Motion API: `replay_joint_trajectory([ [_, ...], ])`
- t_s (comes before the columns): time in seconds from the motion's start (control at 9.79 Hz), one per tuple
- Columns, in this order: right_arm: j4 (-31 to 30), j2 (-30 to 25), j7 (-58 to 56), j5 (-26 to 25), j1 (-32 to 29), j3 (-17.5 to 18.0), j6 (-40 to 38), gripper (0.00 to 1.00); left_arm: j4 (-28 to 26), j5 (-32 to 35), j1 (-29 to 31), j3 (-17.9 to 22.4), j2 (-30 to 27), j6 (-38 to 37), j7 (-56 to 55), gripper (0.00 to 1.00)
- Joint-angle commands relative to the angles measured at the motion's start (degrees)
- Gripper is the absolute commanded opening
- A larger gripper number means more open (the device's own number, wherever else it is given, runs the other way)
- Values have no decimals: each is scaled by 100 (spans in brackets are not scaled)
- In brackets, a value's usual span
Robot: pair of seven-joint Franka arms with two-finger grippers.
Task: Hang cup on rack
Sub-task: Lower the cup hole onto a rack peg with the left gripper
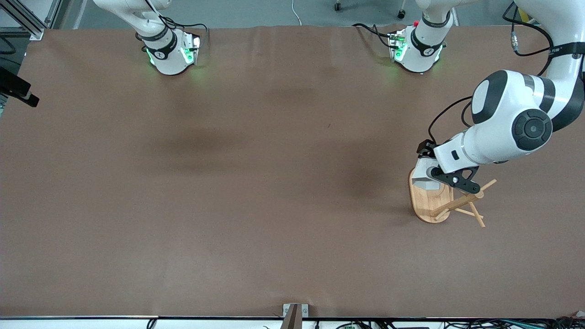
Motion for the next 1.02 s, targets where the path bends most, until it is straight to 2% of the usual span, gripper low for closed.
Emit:
replay_joint_trajectory([
  [0.0,94,46,115,-41,42,-33,-75,100,-139,-54,58,18,138,345,320,1],
  [0.31,94,46,124,-76,42,-42,-84,100,-104,-54,67,18,287,653,435,1],
  [0.92,94,46,89,-41,-2,-50,-75,100,-104,-45,84,263,209,645,611,1],
])
